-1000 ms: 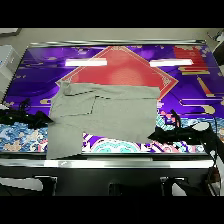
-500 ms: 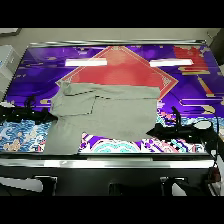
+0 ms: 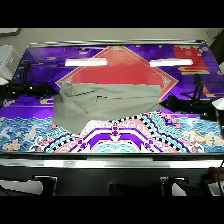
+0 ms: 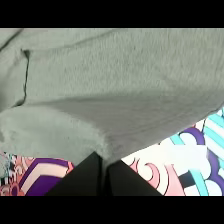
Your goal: Fold the clothes and pants, and hang the long-sleeved shirts on hangers.
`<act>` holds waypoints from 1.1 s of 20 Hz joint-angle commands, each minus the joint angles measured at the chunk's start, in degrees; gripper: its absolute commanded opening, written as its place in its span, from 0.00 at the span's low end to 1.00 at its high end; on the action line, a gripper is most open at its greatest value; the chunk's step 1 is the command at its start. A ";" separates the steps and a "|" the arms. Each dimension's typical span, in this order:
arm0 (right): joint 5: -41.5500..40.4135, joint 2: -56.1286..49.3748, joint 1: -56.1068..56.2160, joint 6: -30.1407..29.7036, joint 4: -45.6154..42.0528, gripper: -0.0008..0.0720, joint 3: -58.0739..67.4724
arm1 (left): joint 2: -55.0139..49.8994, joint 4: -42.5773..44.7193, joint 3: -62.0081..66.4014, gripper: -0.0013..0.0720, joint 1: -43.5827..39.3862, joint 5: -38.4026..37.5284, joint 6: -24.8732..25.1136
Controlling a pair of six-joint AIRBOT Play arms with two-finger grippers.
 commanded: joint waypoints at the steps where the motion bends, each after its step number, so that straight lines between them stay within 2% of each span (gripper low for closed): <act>1: -4.87 0.02 0.04 1.79 -3.32 0.05 9.14 | 0.20 -0.52 13.88 0.04 -3.41 4.72 -4.17; 6: -10.54 0.02 0.04 2.21 -6.12 0.05 24.39 | 1.18 -0.44 35.17 0.04 -5.57 13.07 -10.58; 9: -8.55 0.09 0.04 2.51 -7.08 0.05 35.04 | 8.57 3.06 34.77 0.04 -5.66 16.04 -11.50; 12: 2.78 0.57 0.04 4.92 -7.43 0.05 46.60 | 19.23 15.13 31.80 0.04 -5.73 12.26 -14.91; 15: 9.07 6.47 0.04 7.61 -9.07 0.05 52.06 | 30.27 24.52 30.95 0.04 -5.73 5.60 -19.19; 19: 14.32 17.46 0.04 16.22 -12.09 0.05 52.61 | 41.68 30.58 30.95 0.04 -5.73 -4.52 -27.61; 22: 14.91 20.06 0.04 19.30 -15.02 0.05 52.61 | 44.63 30.67 30.95 0.04 -5.73 -6.10 -29.07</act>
